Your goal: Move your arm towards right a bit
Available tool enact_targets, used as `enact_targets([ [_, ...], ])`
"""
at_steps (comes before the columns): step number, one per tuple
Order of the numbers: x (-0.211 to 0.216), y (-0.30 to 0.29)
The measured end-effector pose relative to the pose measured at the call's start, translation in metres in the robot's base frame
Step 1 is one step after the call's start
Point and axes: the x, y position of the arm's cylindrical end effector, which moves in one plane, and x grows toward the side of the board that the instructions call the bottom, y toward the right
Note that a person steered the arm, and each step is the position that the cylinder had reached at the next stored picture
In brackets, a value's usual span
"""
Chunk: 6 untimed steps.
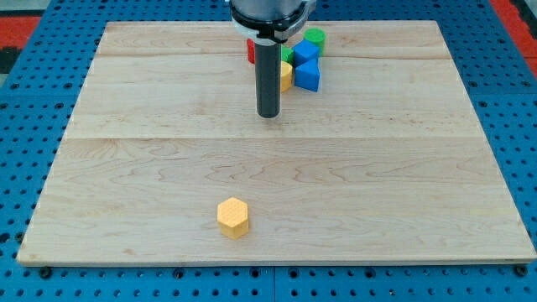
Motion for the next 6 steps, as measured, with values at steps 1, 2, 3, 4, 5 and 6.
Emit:
enact_targets([
  [1,0.0,0.0],
  [2,-0.01,0.0],
  [3,-0.01,0.0],
  [4,-0.004,0.0],
  [5,-0.004,0.009],
  [6,0.003,0.039],
])
